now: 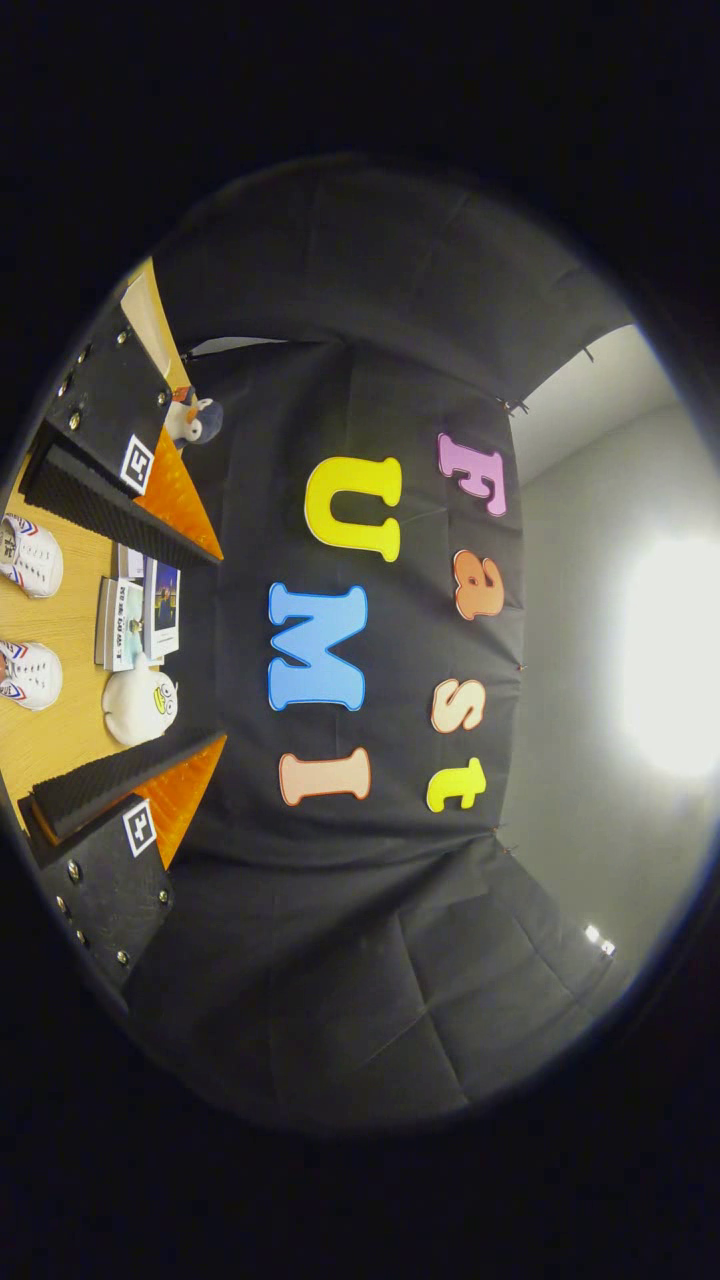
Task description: Open the storage box then place both shoes into the box .Put the left shoe in first, then the right shoe, with the right side of both shoes facing outward in a uniform manner.
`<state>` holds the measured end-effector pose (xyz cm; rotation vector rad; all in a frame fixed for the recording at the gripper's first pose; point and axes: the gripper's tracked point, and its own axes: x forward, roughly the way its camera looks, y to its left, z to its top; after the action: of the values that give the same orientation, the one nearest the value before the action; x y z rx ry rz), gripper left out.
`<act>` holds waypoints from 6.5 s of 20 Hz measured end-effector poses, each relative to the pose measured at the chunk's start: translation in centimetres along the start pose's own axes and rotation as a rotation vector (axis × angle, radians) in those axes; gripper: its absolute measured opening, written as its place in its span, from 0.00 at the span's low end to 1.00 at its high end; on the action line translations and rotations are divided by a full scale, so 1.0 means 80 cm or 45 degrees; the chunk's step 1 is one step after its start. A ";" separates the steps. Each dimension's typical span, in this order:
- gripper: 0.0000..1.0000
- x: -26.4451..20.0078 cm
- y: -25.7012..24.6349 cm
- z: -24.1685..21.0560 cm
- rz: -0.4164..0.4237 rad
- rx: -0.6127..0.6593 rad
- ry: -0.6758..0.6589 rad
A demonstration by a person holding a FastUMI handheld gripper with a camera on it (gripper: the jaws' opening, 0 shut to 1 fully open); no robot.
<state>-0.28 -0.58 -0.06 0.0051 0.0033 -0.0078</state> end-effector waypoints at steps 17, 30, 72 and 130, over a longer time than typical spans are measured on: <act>0.96 -0.010 0.053 -0.060 0.184 0.284 0.196; 0.98 -0.042 0.142 -0.177 0.426 0.786 0.655; 0.01 -0.074 0.310 -0.159 0.853 1.251 1.109; 0.99 0.033 0.196 -0.203 0.491 0.109 0.794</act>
<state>2.42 15.15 -16.20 0.0937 0.6258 0.3796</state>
